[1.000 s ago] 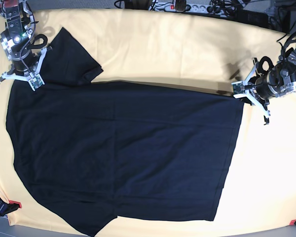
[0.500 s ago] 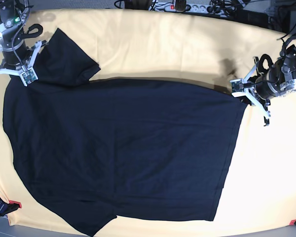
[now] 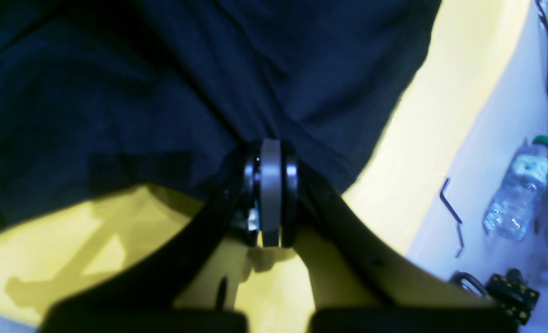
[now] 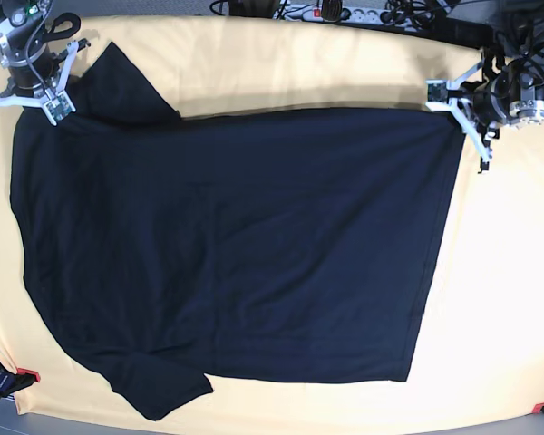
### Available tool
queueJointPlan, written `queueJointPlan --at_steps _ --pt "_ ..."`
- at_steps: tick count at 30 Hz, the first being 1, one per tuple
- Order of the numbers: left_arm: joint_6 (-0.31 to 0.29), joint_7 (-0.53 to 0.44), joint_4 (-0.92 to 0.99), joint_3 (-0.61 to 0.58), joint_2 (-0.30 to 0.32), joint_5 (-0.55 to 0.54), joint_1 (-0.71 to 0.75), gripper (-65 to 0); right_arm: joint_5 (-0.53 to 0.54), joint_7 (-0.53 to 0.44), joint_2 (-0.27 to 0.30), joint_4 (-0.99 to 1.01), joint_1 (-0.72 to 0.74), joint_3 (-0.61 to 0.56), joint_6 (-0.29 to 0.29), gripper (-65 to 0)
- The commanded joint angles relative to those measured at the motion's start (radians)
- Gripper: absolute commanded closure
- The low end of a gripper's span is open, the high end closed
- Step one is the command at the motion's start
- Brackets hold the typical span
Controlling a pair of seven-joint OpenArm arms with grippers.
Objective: Fold the T-shirt properly
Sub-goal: 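Drag the held shirt edge toward the robot with both grippers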
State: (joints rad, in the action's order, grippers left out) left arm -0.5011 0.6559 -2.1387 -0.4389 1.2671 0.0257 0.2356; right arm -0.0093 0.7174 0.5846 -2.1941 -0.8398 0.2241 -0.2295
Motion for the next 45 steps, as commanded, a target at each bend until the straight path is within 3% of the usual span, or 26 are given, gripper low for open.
queueJointPlan --at_steps 1,7,13,19,27,34,39,45 --pt "0.005 0.021 -0.024 0.010 0.039 0.006 0.008 0.0 -0.013 0.005 0.014 -0.032 -0.023 0.027 0.017 0.0" --pt "0.035 0.050 -0.128 0.010 0.106 0.007 0.068 0.0 -0.012 0.022 0.014 -0.132 -0.144 0.128 0.031 0.0" --pt "0.034 0.144 -0.204 0.010 0.120 -0.013 0.069 0.0 -0.012 0.041 0.014 -0.156 -0.257 0.142 0.031 0.0" --pt "-0.016 0.235 -0.217 0.010 0.173 -0.153 0.069 0.0 -0.013 0.056 0.014 -0.156 -0.340 0.142 0.046 0.0" --pt "-0.021 0.356 -0.217 0.010 0.215 -0.297 0.069 0.0 -0.014 0.089 0.014 -0.156 -0.447 0.142 0.046 0.0" --pt "-0.141 0.426 -0.217 0.010 0.215 -0.504 0.069 0.0 -0.017 0.092 0.014 -0.162 -0.460 0.143 0.054 0.0" --pt "-0.135 0.404 -0.217 0.010 0.215 -0.415 0.069 0.0 -0.032 0.024 0.014 -0.162 -0.450 0.143 0.054 0.0" --pt "0.079 0.180 -0.217 0.010 0.188 -0.094 0.068 0.0 -0.036 -0.007 0.015 -0.162 -0.306 0.143 0.047 0.0"
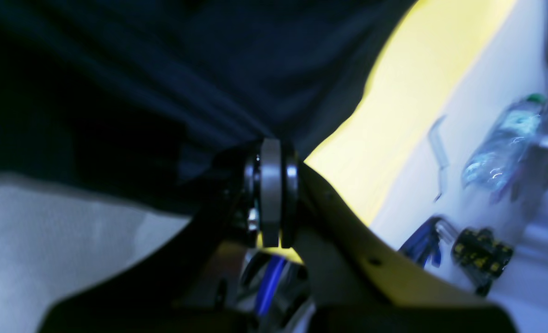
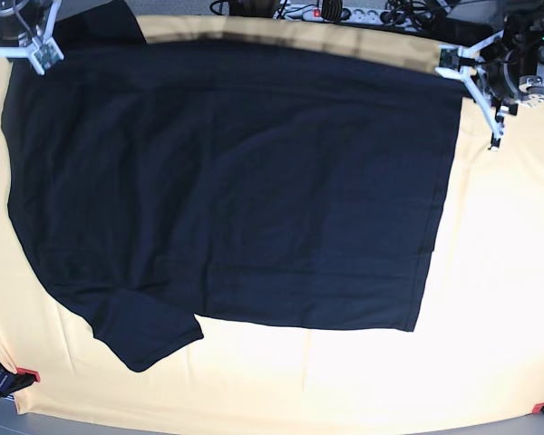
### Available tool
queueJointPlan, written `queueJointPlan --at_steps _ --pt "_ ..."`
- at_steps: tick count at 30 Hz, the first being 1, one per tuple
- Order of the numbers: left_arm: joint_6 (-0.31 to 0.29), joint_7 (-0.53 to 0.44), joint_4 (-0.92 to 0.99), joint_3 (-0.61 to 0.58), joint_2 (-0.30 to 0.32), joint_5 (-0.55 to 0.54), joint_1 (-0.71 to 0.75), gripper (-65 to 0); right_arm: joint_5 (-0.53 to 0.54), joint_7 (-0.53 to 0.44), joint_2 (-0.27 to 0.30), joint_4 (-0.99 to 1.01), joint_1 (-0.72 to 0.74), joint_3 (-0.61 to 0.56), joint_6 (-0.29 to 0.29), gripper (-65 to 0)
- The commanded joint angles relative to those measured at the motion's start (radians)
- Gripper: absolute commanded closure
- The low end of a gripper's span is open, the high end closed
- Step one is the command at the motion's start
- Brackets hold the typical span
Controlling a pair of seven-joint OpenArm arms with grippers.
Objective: Fold the T-shirt properly
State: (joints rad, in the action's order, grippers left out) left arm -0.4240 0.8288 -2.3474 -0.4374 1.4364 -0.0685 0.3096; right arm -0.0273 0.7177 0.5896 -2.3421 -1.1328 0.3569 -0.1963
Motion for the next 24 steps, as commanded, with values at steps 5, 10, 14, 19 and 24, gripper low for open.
queueJointPlan --at_steps 5,10,14,19,24 --pt "0.172 -0.193 -0.009 0.008 -0.042 0.226 -0.009 0.0 -0.016 -0.026 0.010 -0.014 0.129 0.010 -0.050 0.0" --pt "0.235 -0.223 -0.009 0.008 -0.103 0.280 -0.064 0.0 0.076 -0.034 0.034 -0.008 0.248 0.010 -0.089 0.0" --pt "0.236 -0.228 0.010 0.008 -0.151 0.278 -0.122 0.0 0.092 -0.075 0.066 0.060 0.303 0.010 -0.101 0.0" --pt "0.275 -0.261 0.131 0.008 -0.219 0.272 -0.170 0.0 0.199 -0.102 0.089 0.192 0.388 0.010 -0.159 0.0" --pt "0.291 -0.272 0.226 0.008 -0.277 0.273 -0.225 0.0 0.288 -0.105 0.089 0.308 0.489 0.010 -0.219 0.0"
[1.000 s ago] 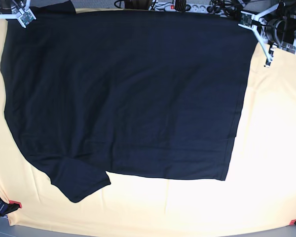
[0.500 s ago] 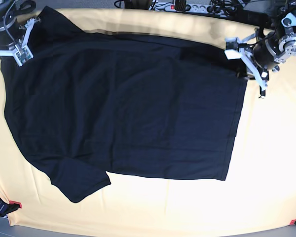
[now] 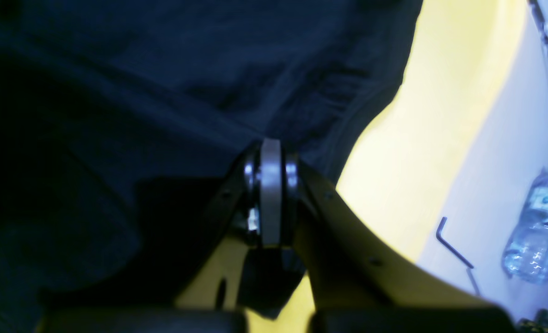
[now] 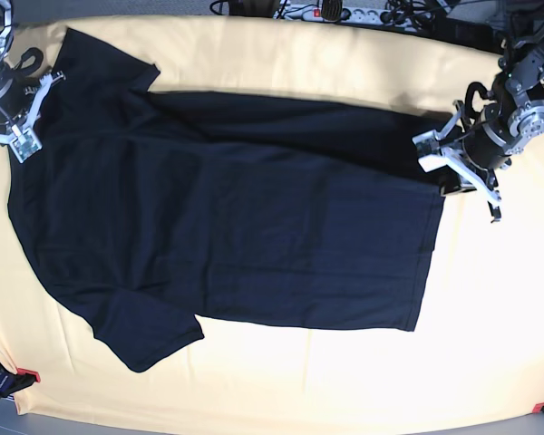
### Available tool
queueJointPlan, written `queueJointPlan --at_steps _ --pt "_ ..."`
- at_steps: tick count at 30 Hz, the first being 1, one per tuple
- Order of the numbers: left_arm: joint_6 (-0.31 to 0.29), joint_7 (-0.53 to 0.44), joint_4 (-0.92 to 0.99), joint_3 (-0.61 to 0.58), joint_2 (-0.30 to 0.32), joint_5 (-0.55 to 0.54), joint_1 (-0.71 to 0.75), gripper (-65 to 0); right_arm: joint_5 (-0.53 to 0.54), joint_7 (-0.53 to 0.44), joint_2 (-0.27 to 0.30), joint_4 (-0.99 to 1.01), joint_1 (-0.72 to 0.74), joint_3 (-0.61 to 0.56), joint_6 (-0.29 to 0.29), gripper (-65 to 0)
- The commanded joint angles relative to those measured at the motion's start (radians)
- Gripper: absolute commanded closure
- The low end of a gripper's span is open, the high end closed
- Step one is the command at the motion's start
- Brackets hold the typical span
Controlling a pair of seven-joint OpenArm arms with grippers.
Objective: Fold the T-shirt properly
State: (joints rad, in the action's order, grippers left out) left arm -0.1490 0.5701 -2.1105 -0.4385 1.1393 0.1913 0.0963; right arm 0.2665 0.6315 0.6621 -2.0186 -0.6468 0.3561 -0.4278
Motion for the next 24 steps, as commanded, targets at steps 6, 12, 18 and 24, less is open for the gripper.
queueJointPlan --at_steps 6,12,18,24 --pt "0.066 -0.069 0.045 0.010 -0.025 0.005 -0.066 0.0 0.054 -0.019 0.017 0.027 0.078 0.010 -0.028 0.0" --pt "0.032 -0.069 0.066 0.010 -0.045 -0.064 -0.082 0.0 0.100 -0.030 0.017 0.027 0.099 0.010 -0.040 0.0" --pt "0.034 -0.065 0.067 0.010 -0.045 -0.060 -0.083 0.0 0.100 -0.070 0.016 0.029 0.099 0.010 0.004 0.0" --pt "0.057 -0.038 0.067 0.010 -0.045 -0.082 -0.082 -8.6 0.101 -0.097 0.016 0.040 0.098 0.010 0.053 -11.3"
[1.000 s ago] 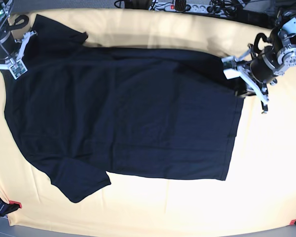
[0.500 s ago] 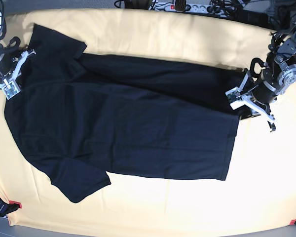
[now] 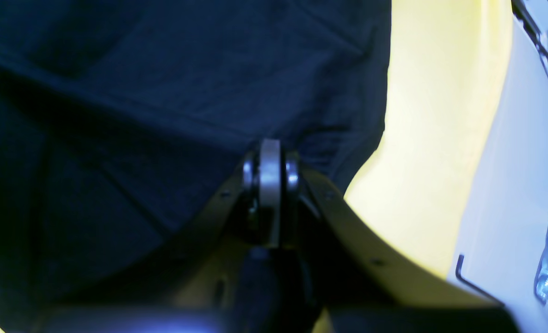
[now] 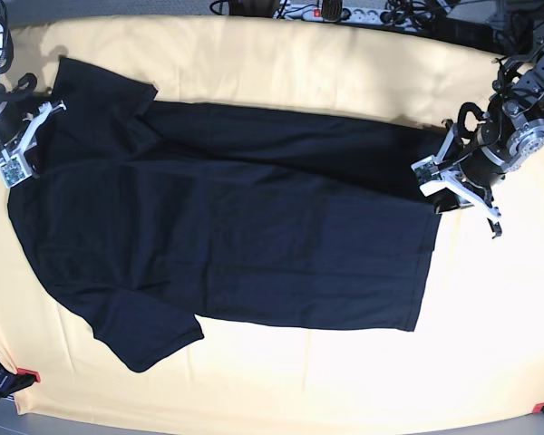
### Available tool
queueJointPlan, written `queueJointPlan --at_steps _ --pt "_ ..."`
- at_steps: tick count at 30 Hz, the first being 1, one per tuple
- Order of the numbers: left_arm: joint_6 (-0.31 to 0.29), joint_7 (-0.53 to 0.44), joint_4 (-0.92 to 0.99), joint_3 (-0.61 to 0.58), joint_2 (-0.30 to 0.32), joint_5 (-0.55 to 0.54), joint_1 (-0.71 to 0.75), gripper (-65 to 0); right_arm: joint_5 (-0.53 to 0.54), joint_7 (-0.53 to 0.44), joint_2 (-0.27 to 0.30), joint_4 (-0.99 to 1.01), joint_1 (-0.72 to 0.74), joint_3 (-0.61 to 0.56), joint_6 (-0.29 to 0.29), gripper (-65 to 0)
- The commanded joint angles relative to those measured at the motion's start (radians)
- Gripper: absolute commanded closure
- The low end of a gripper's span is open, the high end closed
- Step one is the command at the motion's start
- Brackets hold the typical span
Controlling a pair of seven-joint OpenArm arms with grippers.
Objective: Fold the T-shirt properly
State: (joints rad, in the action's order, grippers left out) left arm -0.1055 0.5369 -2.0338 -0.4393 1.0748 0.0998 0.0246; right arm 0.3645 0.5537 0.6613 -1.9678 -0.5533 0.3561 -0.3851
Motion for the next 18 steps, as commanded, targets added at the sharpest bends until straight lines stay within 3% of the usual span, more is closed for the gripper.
queueJointPlan --at_steps 1,3,4,6,8,12,15,18 --pt "0.021 0.010 -0.010 0.010 0.019 -0.008 -0.011 -19.4 0.003 -0.017 0.017 -0.010 0.005 0.010 0.010 -21.3" --pt "0.021 0.018 -0.010 0.010 0.019 -0.043 -0.010 -37.4 0.002 -0.006 0.018 -0.010 0.005 0.010 0.002 -38.6" --pt "0.021 0.018 -0.010 0.010 0.019 -0.056 -0.010 -41.8 0.002 0.002 0.018 -0.011 0.005 0.010 -0.011 -43.0" --pt "0.023 0.018 -0.010 0.010 0.020 -0.056 -0.005 -42.9 0.007 0.022 0.018 -0.013 0.005 0.010 -0.045 -43.7" --pt "0.024 0.035 -0.010 0.010 0.020 -0.057 -0.002 -42.9 0.061 0.058 0.018 -0.013 0.005 0.010 -0.120 -43.7" --pt "0.024 0.087 -0.011 0.010 0.020 -0.057 -0.002 -42.9 0.319 0.237 0.018 -0.014 0.004 0.010 -0.313 -43.7" --pt "0.024 0.092 -0.011 0.010 0.020 -0.057 -0.002 -42.9 0.491 0.333 0.017 -0.014 -0.008 0.010 -0.313 -43.7" --pt "0.024 0.092 -0.011 0.010 0.019 -0.057 -0.002 -42.9 0.567 0.349 0.015 -0.014 -0.042 0.010 -0.313 -43.2"
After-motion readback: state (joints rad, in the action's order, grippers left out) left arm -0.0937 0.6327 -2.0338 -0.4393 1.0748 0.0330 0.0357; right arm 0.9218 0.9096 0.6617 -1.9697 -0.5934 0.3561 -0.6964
